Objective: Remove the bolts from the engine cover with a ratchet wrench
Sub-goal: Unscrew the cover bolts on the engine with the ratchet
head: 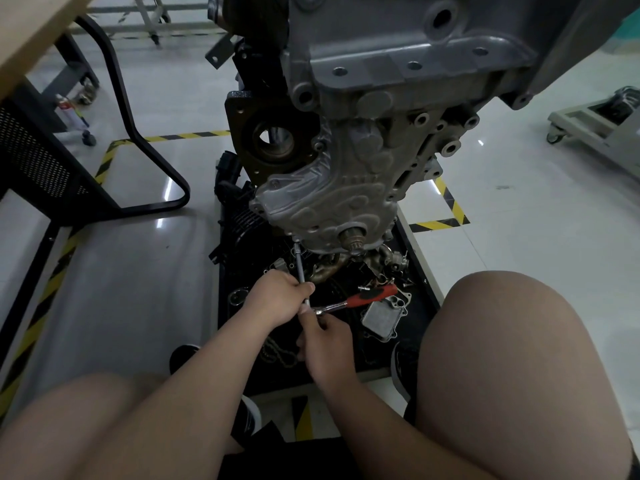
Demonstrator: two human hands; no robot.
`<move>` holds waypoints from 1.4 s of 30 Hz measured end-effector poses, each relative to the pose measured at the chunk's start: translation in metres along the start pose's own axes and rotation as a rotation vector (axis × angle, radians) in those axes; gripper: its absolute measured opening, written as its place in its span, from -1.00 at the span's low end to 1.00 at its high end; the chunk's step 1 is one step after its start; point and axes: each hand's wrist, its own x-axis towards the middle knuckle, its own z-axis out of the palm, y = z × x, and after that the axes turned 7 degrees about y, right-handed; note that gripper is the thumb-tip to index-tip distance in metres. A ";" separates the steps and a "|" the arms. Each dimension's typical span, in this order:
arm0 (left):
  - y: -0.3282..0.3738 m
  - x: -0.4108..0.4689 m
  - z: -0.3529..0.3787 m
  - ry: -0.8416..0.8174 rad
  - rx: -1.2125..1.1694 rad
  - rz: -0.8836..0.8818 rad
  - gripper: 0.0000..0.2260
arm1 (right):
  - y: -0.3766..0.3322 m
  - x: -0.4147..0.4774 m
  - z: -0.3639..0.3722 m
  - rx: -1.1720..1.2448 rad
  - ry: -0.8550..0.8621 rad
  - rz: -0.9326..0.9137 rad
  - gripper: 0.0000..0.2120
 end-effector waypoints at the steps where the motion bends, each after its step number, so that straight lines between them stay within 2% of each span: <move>1: 0.000 0.000 0.000 0.002 -0.004 0.004 -0.68 | 0.001 0.001 0.001 0.022 -0.008 0.025 -0.59; 5: 0.002 0.001 0.002 -0.020 -0.051 0.001 -0.68 | 0.005 0.004 0.003 0.079 -0.063 0.145 -0.47; 12: 0.004 0.000 0.005 -0.052 -0.080 -0.005 -0.70 | 0.000 0.005 0.008 0.409 -0.203 0.468 -0.29; 21: 0.002 0.001 0.003 -0.009 -0.053 0.027 -0.68 | -0.008 0.001 0.008 0.390 -0.244 0.509 -0.30; 27: 0.002 0.001 0.002 0.000 -0.022 0.039 -0.68 | -0.004 0.003 0.008 0.322 -0.179 0.435 -0.35; 34: 0.000 0.002 0.000 0.016 0.003 0.039 -0.70 | 0.000 0.000 0.003 0.084 -0.014 0.117 -0.60; 38: -0.001 0.002 0.002 0.009 0.036 0.028 -0.66 | 0.000 -0.002 0.003 -0.016 0.084 -0.024 -0.57; 42: 0.001 0.003 0.003 0.010 0.032 0.036 -0.66 | 0.000 0.000 0.003 -0.012 0.123 -0.054 -0.58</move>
